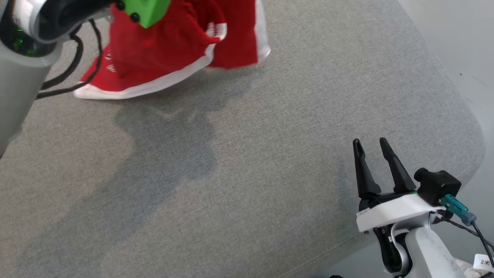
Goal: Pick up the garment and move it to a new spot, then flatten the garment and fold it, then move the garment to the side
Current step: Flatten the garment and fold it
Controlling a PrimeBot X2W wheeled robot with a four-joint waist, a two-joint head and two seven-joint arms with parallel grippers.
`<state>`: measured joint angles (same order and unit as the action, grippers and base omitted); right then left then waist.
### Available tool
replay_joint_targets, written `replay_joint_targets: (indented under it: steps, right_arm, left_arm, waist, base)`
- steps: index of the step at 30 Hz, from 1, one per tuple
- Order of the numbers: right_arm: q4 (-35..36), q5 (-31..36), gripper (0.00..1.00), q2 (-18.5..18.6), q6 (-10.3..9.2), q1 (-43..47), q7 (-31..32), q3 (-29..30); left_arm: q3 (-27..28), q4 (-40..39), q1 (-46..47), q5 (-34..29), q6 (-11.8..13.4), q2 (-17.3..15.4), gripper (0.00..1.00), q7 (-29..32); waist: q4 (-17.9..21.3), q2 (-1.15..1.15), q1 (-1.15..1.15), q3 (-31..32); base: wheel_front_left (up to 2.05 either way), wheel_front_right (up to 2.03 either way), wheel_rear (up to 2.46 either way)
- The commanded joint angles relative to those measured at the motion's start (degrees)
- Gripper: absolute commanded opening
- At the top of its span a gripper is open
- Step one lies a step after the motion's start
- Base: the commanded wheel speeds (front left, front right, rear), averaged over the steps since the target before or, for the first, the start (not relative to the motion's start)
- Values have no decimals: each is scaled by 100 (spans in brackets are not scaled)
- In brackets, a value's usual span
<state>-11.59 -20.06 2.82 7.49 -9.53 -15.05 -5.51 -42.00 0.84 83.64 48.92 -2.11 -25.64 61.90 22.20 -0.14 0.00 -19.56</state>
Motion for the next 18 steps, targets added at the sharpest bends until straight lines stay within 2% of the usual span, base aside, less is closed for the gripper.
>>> replay_joint_targets:
  steps: [1, 3, 7, 8, 9, 10, 12, 15, 18]
  right_arm:
    - [-32, 27, 100, 13, 0, 105, -20, 46]
    - [-54, 30, 100, 13, 0, 147, -20, 90]
    - [-68, 52, 100, 15, 0, 259, -20, 117]
    - [-76, 68, 100, 18, 0, 280, -20, 132]
    - [-76, 68, 100, 18, 0, 280, -20, 132]
    - [-79, 83, 100, 16, 0, 302, -20, 142]
    - [-76, 109, 100, 12, 0, 321, -19, 190]
    - [-93, 230, 100, 16, 0, 345, -20, 217]
    - [-96, 438, 100, 17, 0, 338, -20, 276]
  left_arm:
    - [77, -64, -89, 129, -38, -12, 0, -68]
    - [103, -236, -427, 312, -73, -208, 0, -61]
    - [198, -1108, -1549, 761, -129, -885, 0, -190]
    - [267, -1303, -1970, 822, -31, -1090, 0, -327]
    - [267, -1303, -1970, 822, -31, -1090, 0, -327]
    - [295, -1552, -2392, 830, -9, -1340, 0, -504]
    - [259, -1924, -3334, 682, -93, -1804, 0, -1038]
    - [127, -2124, -4732, 426, -216, -2262, 0, -2085]
    - [-231, -1893, -5762, -151, -370, -2485, 0, -3143]
  waist:
    - [-38, 14, 0, 98]
    - [-81, 14, 0, 162]
    - [-265, 14, 0, 236]
    - [-329, 14, 0, 252]
    - [-329, 14, 0, 252]
    - [-392, 14, 0, 259]
    - [-535, 14, 0, 249]
    - [-766, 14, 0, 229]
    - [-1022, 14, 0, 214]
  base:
    - [0, 0, 0]
    - [0, 0, 0]
    - [0, 0, 0]
    - [0, 0, 0]
    - [0, 0, 0]
    - [0, 0, 0]
    - [0, 0, 0]
    - [0, 0, 0]
    - [0, 0, 0]
